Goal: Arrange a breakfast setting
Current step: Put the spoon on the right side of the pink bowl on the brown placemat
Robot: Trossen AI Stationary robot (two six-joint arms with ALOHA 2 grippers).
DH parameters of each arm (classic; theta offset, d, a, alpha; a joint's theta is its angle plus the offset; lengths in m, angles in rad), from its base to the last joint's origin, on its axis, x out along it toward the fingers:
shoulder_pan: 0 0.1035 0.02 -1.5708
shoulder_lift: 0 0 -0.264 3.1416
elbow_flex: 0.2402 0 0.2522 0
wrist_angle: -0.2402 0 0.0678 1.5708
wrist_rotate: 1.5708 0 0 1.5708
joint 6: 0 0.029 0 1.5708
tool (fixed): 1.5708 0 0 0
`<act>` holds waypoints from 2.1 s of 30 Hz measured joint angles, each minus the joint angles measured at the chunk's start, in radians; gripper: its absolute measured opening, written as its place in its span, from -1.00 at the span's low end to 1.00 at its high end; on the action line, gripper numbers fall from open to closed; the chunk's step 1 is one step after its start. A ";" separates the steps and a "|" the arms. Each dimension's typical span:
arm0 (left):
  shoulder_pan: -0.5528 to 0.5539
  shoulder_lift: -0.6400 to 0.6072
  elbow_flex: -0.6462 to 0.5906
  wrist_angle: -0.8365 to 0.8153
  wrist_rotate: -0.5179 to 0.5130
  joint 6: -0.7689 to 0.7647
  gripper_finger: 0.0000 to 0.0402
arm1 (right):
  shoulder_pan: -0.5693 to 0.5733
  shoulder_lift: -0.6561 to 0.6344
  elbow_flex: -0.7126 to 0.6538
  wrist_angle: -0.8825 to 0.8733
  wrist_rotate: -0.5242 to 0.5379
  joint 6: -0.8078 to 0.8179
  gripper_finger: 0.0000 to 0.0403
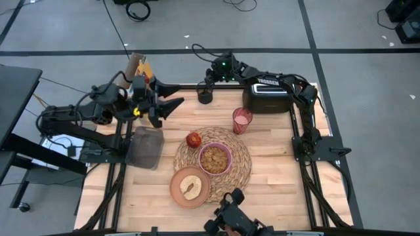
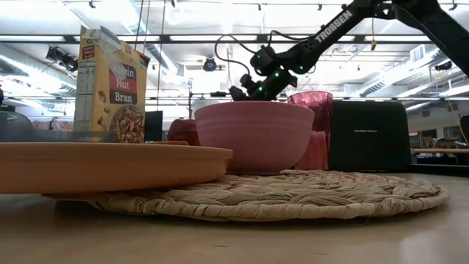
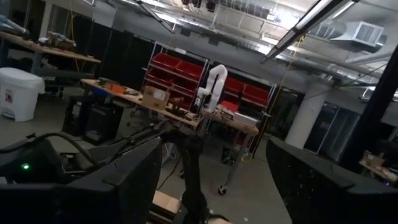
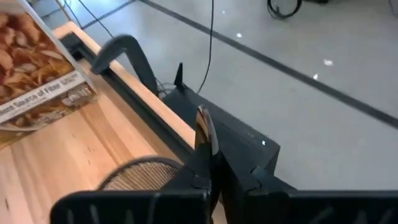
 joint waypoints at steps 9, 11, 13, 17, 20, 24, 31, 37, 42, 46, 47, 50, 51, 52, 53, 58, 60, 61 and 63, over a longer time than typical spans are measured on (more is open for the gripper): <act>0.086 -0.036 -0.001 -0.208 0.002 -0.080 0.46 | 0.040 -0.106 0.023 0.034 0.008 -0.033 -0.93; 0.114 -0.038 -0.001 -0.277 0.002 -0.099 0.46 | 0.057 -0.152 0.025 0.032 0.008 -0.052 -0.93; 0.143 -0.038 -0.002 -0.320 0.005 -0.104 0.46 | 0.077 -0.204 0.025 0.030 0.011 -0.071 -0.93; 0.208 -0.034 -0.002 -0.366 0.047 -0.093 0.46 | 0.118 -0.321 0.027 0.026 0.012 -0.110 -0.93; 0.257 -0.034 -0.002 -0.370 0.091 -0.052 0.46 | 0.153 -0.397 0.028 0.002 -0.074 -0.099 -0.93; 0.308 -0.015 -0.001 -0.356 0.150 0.010 0.46 | 0.215 -0.477 0.028 -0.071 -0.271 -0.102 -0.93; 0.334 0.102 -0.001 -0.259 0.443 0.062 0.46 | 0.338 -0.515 0.028 -0.272 -0.481 -0.114 -0.93; 0.285 0.216 -0.002 -0.233 0.513 0.070 0.42 | 0.431 -0.496 0.026 -0.357 -0.359 -0.107 -0.93; 0.260 0.238 -0.002 -0.210 0.463 0.056 0.23 | 0.464 -0.496 0.026 -0.444 -0.214 -0.104 -0.93; 0.259 0.249 -0.002 -0.180 0.425 0.055 -0.04 | 0.470 -0.496 0.026 -0.466 -0.157 -0.080 -0.93; 0.259 0.254 -0.001 -0.169 0.419 0.057 -0.11 | 0.470 -0.496 0.026 -0.466 -0.149 -0.077 -0.93; 0.259 0.275 0.000 -0.173 0.405 0.060 -0.30 | 0.469 -0.496 0.026 -0.461 -0.114 -0.076 -0.93; 0.259 0.285 -0.001 -0.170 0.401 0.060 -0.35 | 0.469 -0.496 0.026 -0.459 -0.111 -0.076 -0.93; 0.259 0.294 -0.001 -0.162 0.400 0.061 -0.40 | 0.469 -0.496 0.026 -0.458 -0.111 -0.076 -0.93; 0.259 0.300 -0.001 -0.155 0.400 0.063 -0.43 | 0.469 -0.497 0.026 -0.459 -0.110 -0.077 -0.93; 0.259 0.327 -0.001 -0.122 0.385 0.062 -0.51 | 0.468 -0.497 0.026 -0.479 -0.105 -0.093 -0.93; 0.259 0.327 -0.001 -0.110 0.386 0.056 -0.52 | 0.468 -0.498 0.026 -0.479 -0.104 -0.096 -0.93; 0.259 0.327 -0.001 -0.103 0.386 0.055 -0.53 | 0.468 -0.499 0.026 -0.482 -0.104 -0.097 -0.93; 0.258 0.320 -0.002 -0.097 0.386 0.055 -0.53 | 0.469 -0.499 0.026 -0.482 -0.110 -0.097 -0.93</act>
